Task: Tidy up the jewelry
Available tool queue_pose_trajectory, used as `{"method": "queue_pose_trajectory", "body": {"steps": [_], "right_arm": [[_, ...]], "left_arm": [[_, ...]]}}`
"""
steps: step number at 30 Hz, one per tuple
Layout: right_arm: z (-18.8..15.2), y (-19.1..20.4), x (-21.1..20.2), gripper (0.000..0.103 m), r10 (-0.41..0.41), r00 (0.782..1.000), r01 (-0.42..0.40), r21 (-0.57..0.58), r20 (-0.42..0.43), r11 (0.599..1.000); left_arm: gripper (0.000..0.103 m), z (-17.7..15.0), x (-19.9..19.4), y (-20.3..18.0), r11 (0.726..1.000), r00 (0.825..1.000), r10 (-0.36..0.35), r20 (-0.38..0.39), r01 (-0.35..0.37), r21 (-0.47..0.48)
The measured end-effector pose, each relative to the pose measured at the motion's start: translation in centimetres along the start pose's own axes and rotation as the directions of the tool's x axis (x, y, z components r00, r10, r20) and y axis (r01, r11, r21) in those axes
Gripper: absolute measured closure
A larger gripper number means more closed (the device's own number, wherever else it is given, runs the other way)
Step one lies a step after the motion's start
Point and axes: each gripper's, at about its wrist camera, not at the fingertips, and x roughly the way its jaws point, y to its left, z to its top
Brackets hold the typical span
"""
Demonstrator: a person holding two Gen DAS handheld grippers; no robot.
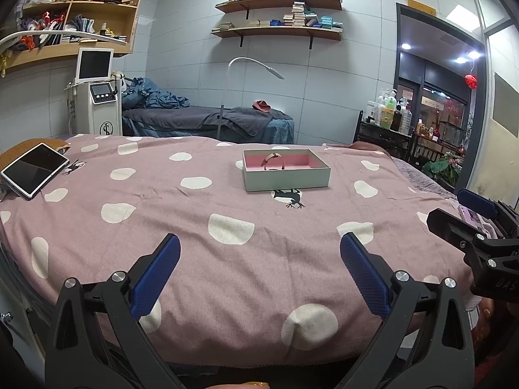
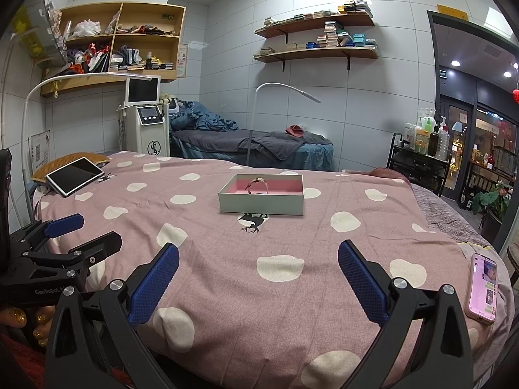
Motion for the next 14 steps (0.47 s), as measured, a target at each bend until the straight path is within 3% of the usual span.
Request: {"method": "queue_pose_trajectory", "body": {"steps": [14], "right_arm": [[-0.10,0.07,-0.01,0.006,0.000,1.000,0.000,0.001,-0.002,1.000]], "left_arm": [[0.006,0.00,-0.04,-0.33,1.000,1.000,0.021,0.002,-0.021,0.015]]}}
